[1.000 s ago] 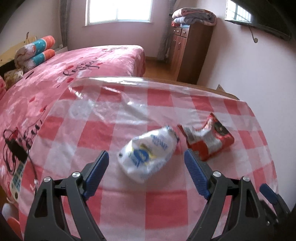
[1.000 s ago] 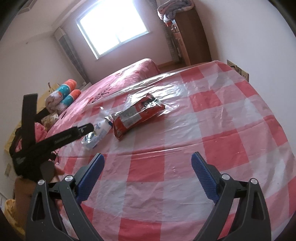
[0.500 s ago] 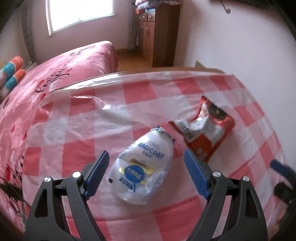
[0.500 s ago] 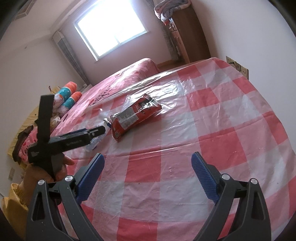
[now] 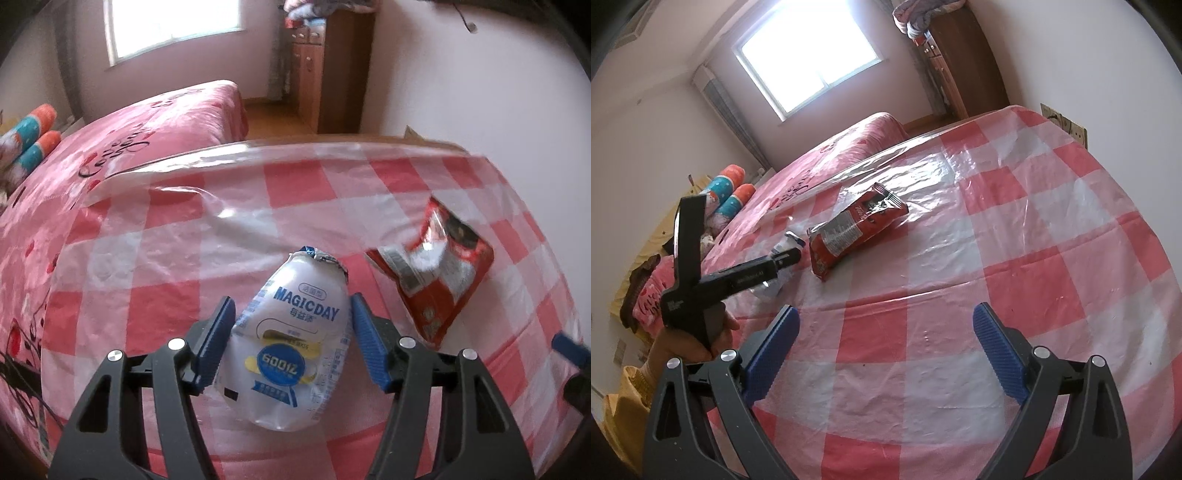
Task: Collect trash
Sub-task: 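Grasp the second white Magicday bottle with the left tool, then grasp the red Richboy snack bag with the right tool while the left tool holds the bottle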
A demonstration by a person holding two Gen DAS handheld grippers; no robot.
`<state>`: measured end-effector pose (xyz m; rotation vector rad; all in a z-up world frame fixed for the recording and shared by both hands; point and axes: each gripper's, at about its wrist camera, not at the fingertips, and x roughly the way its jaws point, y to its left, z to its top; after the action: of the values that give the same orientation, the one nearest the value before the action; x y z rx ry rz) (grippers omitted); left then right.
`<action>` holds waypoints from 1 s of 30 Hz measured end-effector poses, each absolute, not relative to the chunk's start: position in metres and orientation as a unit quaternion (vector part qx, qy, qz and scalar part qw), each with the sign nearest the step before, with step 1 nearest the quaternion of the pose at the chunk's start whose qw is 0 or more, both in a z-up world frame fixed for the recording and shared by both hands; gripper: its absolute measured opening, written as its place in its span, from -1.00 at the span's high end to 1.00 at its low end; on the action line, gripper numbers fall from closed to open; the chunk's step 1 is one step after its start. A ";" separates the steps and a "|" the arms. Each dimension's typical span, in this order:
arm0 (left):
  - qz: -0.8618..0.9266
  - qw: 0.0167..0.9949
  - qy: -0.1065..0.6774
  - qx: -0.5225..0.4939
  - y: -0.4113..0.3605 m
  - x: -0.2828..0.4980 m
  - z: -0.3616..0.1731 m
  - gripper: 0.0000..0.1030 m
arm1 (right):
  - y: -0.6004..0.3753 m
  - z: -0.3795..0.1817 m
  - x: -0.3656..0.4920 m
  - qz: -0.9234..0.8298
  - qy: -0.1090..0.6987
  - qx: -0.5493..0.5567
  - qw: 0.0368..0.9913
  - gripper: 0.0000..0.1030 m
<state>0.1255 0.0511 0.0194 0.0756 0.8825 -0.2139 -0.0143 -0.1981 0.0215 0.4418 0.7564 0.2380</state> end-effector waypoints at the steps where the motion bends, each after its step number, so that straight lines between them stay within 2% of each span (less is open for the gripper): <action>1: -0.098 0.901 0.421 0.031 0.053 0.127 0.023 -0.25 | -0.199 0.021 -0.014 0.115 0.365 0.215 0.898 -0.82; 8: -0.103 0.912 0.393 0.047 0.030 0.153 0.052 -0.25 | -0.200 0.020 -0.013 0.118 0.368 0.220 0.896 -0.82; 16: -0.131 0.877 0.440 0.146 -0.032 0.176 0.029 -0.25 | -0.205 0.021 -0.014 0.114 0.364 0.222 0.897 -0.82; 22: -0.174 0.867 0.445 0.143 -0.038 0.147 0.032 -0.24 | -0.218 0.022 -0.014 0.104 0.360 0.237 0.897 -0.82; 30: -0.201 0.859 0.462 0.085 -0.039 0.074 0.029 -0.24 | -0.231 0.019 -0.016 0.102 0.366 0.252 0.890 -0.82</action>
<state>0.0743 -0.0388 0.0286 0.1794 0.9707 -0.4218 -0.0158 -0.2306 0.0191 0.5242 0.7598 0.2125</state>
